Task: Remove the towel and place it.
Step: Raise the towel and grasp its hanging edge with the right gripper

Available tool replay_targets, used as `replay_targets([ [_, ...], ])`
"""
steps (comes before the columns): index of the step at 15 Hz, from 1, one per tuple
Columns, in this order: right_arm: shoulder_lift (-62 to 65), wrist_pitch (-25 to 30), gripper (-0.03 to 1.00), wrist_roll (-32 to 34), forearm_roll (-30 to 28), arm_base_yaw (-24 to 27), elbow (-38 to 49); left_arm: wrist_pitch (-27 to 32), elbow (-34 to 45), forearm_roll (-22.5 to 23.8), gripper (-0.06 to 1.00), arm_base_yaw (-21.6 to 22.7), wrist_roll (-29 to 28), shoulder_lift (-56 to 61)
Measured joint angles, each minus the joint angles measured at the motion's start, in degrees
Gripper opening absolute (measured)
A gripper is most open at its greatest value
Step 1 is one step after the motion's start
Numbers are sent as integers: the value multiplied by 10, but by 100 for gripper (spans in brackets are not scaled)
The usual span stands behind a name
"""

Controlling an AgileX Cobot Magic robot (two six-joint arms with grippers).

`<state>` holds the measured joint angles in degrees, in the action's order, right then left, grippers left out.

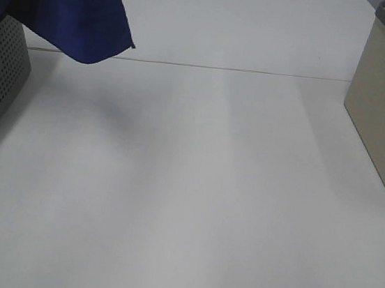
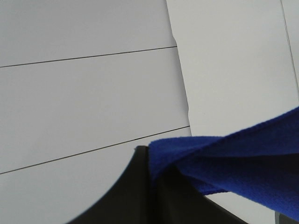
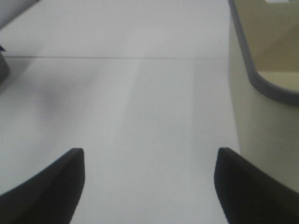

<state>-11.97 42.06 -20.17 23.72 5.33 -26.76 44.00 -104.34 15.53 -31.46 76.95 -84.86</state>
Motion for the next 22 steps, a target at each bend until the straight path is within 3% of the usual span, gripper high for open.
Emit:
replay_targets([
  [1,-52,-48,76,-93,86,0,0,0,0,0,0,-5,0,0],
  [2,-80,-68,76,-136,135,0,0,0,0,1,0,-11,0,0],
  [3,-131,-93,76,-245,232,0,0,0,0,1,0,-13,0,0],
  [4,-193,-101,76,-381,352,0,0,0,0,0,0,-14,0,0],
  [5,-313,-50,76,-659,562,0,0,0,0,0,0,-15,0,0],
  [6,-372,-2,76,-770,661,0,0,0,0,0,0,-18,0,0],
  [9,-521,116,76,-938,744,0,-11,0,0,-1,0,-32,0,0],
  [11,-637,201,76,-988,751,0,-46,0,0,-2,0,-45,0,0],
  [13,-698,241,76,-1008,755,-14,-83,-2,0,-7,0,-51,0,0],
  [14,-770,246,76,-1015,759,-70,-140,-25,0,-32,0,-53,0,0],
  [18,-857,187,76,-1020,759,-186,-245,-51,0,-52,0,-54,0,0],
  [22,-887,178,76,-1013,759,-199,-316,-51,0,-52,0,-54,0,0],
])
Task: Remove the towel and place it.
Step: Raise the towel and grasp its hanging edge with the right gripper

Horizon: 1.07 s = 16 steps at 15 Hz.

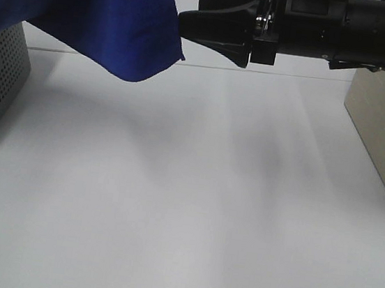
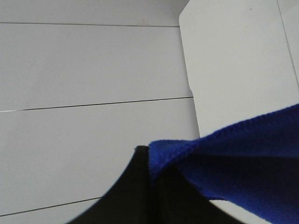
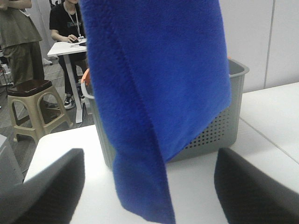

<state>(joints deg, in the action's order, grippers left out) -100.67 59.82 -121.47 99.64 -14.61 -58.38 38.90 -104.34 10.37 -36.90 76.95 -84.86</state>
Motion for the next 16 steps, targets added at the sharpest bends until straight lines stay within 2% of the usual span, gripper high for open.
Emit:
replay_targets([
  [4,-33,2,76,3,1,0,-40,0,0,-1,0,0,-1,0],
  [8,-53,6,76,1,1,-5,-44,0,0,-2,0,0,-1,0],
  [12,-65,-9,76,-25,1,-63,-73,0,0,-12,0,0,-11,0],
  [15,-83,-15,75,-24,1,-74,-77,0,0,-21,0,0,-13,0],
  [16,-84,-16,72,-20,-2,-74,-77,0,0,-21,0,0,-13,0],
])
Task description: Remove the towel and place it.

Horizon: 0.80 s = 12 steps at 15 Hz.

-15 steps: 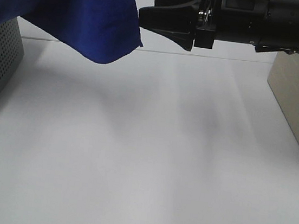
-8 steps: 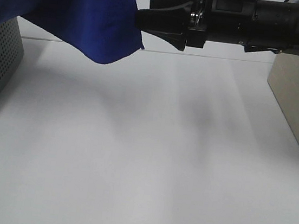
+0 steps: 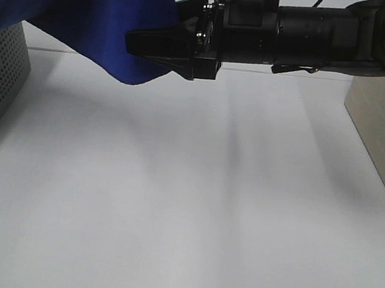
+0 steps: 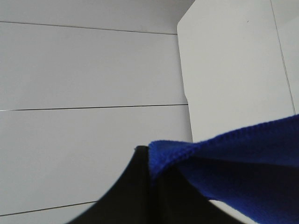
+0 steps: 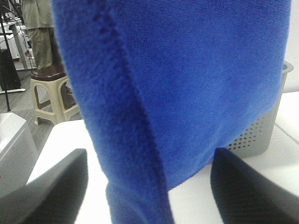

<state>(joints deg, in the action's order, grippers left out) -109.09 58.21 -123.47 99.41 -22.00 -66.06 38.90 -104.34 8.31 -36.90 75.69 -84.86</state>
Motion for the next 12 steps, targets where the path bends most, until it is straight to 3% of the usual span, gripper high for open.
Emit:
replay_targets([
  [5,0,2,34,36,-60,0,0,0,0,-1,0,0,-1,0],
  [12,13,-3,29,99,-139,0,0,3,0,-1,0,0,-1,0],
])
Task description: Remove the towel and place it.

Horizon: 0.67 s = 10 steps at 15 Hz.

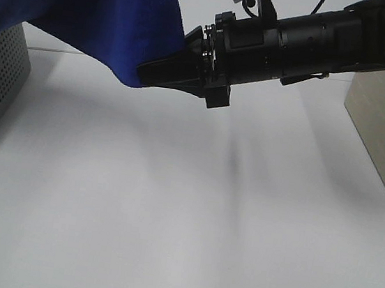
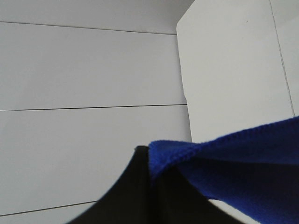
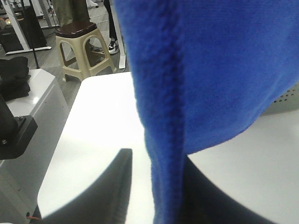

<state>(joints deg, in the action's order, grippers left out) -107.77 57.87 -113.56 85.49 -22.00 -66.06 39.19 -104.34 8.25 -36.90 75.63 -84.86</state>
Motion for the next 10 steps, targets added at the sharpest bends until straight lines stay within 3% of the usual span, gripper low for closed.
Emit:
replay_targets([
  [8,4,-7,27,49,-6,0,0,2,0,0,0,0,0,0],
  [9,5,-7,10,63,-11,0,0,6,0,0,0,0,0,0],
  [10,9,-7,2,92,-23,0,0,8,0,0,0,0,0,0],
])
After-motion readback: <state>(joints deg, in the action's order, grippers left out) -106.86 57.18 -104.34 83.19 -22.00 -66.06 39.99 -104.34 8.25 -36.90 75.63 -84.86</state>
